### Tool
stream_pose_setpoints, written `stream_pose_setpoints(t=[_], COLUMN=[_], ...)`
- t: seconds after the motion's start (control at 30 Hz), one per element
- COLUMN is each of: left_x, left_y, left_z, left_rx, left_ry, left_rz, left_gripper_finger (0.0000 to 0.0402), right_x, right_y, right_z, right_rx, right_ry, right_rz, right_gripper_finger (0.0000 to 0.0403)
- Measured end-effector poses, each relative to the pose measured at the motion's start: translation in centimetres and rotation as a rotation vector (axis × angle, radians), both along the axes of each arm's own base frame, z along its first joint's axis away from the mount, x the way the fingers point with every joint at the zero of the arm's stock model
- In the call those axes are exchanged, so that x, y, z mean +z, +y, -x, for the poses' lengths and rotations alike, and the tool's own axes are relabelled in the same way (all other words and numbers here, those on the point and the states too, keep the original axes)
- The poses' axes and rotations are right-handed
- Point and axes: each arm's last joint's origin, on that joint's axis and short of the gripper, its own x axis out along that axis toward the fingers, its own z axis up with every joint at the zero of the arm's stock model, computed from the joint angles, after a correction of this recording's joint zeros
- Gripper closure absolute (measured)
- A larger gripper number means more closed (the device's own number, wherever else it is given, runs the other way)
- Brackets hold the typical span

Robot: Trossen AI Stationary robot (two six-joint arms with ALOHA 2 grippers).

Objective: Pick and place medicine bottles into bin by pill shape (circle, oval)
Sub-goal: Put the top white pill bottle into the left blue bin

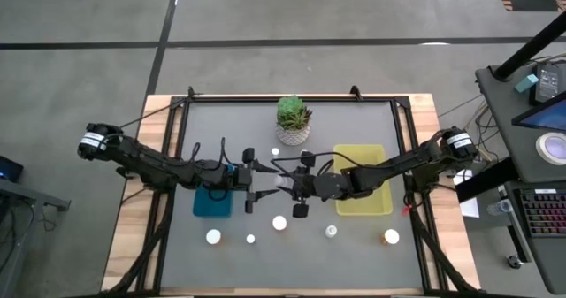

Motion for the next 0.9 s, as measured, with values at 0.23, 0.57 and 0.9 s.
stream_pose_setpoints(t=[0.23, 0.57, 0.9], left_x=[-0.17, -0.63, -0.56], left_y=[-0.01, -0.05, 0.00], left_z=[-0.05, -0.28, -0.24], left_rx=[-0.001, 0.001, 0.020], left_ry=[0.012, 0.027, 0.025], left_rz=[-0.002, -0.008, -0.010], left_gripper_finger=[0.0215, 0.0278, 0.0285], right_x=[0.01, 0.00, 0.02], right_y=[0.00, 0.00, -0.06], right_z=[0.00, 0.00, -0.02], right_rx=[0.000, -0.002, -0.015], right_ry=[-0.001, -0.002, -0.011], right_rz=[0.000, -0.009, -0.040], right_gripper_finger=[0.0273, 0.0273, 0.0241])
